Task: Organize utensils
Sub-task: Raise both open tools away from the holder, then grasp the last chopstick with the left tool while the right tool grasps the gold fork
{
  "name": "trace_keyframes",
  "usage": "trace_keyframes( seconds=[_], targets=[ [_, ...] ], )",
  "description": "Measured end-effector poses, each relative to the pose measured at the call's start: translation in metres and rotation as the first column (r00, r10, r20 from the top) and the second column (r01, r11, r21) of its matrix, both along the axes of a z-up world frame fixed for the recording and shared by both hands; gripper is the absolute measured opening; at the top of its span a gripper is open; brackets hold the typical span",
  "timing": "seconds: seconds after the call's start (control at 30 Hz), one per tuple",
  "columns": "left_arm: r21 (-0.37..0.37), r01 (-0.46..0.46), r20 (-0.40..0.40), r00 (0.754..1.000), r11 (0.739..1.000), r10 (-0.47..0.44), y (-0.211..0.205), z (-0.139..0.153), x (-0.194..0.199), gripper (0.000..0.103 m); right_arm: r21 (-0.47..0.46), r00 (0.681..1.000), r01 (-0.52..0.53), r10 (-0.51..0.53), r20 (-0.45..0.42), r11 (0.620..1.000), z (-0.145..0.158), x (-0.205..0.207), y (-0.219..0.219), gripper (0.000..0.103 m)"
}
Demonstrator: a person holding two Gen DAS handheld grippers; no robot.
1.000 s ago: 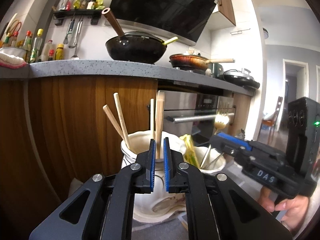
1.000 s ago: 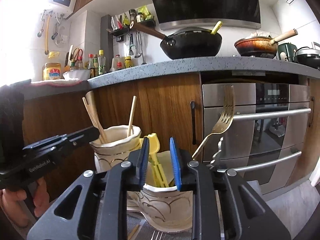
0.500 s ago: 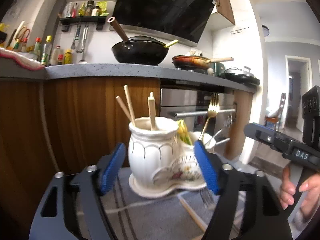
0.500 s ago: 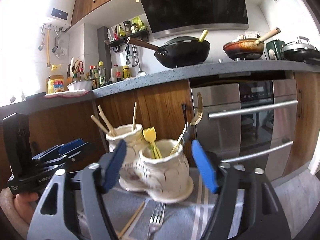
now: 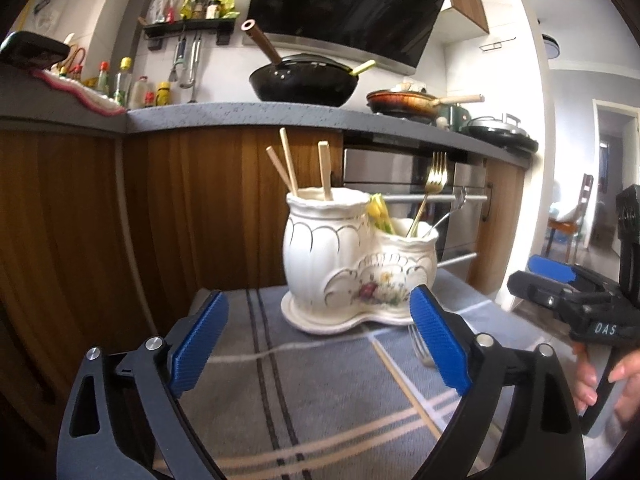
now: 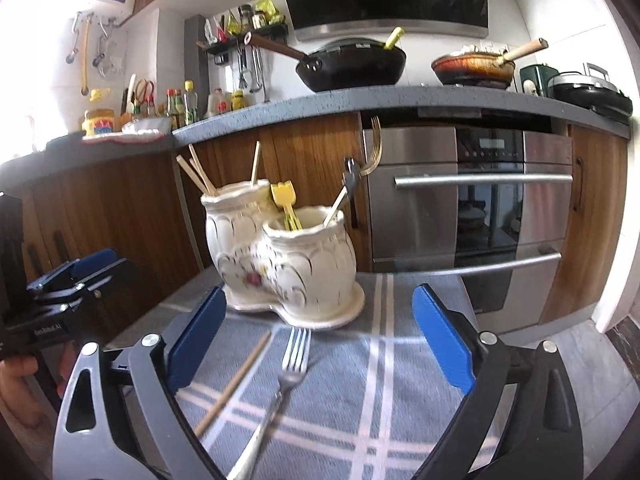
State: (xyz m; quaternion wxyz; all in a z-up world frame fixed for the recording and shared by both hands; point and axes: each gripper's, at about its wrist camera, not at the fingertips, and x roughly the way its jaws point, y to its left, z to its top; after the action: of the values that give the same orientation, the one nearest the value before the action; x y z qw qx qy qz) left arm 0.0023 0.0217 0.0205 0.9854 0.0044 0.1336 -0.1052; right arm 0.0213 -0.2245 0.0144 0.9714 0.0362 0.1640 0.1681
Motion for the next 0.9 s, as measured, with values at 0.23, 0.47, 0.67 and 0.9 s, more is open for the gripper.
trace_keyframes(
  seconds=[0.23, 0.47, 0.67, 0.9],
  targets=[
    [0.041, -0.005, -0.096, 0.995, 0.999, 0.009, -0.007, -0.012, 0.004, 0.093, -0.072, 0.995, 0.01, -0.017, -0.1, 0.997, -0.017, 0.006, 0.005, 0.096],
    [0.05, -0.001, -0.167, 0.986, 0.999, 0.009, -0.01, -0.022, 0.01, 0.094, -0.113, 0.972, -0.037, 0.009, -0.236, 0.993, -0.036, 0.018, 0.015, 0.097],
    [0.063, 0.01, -0.199, 0.98, 0.998, 0.002, -0.012, -0.028, 0.015, 0.094, -0.165, 0.957, -0.074, 0.023, -0.289, 0.984, -0.043, 0.021, 0.03, 0.097],
    [0.062, 0.013, -0.246, 0.969, 0.998, 0.003, -0.012, -0.033, 0.023, 0.094, -0.19, 0.923, -0.154, 0.073, -0.377, 0.97, -0.051, 0.027, 0.048, 0.063]
  ],
)
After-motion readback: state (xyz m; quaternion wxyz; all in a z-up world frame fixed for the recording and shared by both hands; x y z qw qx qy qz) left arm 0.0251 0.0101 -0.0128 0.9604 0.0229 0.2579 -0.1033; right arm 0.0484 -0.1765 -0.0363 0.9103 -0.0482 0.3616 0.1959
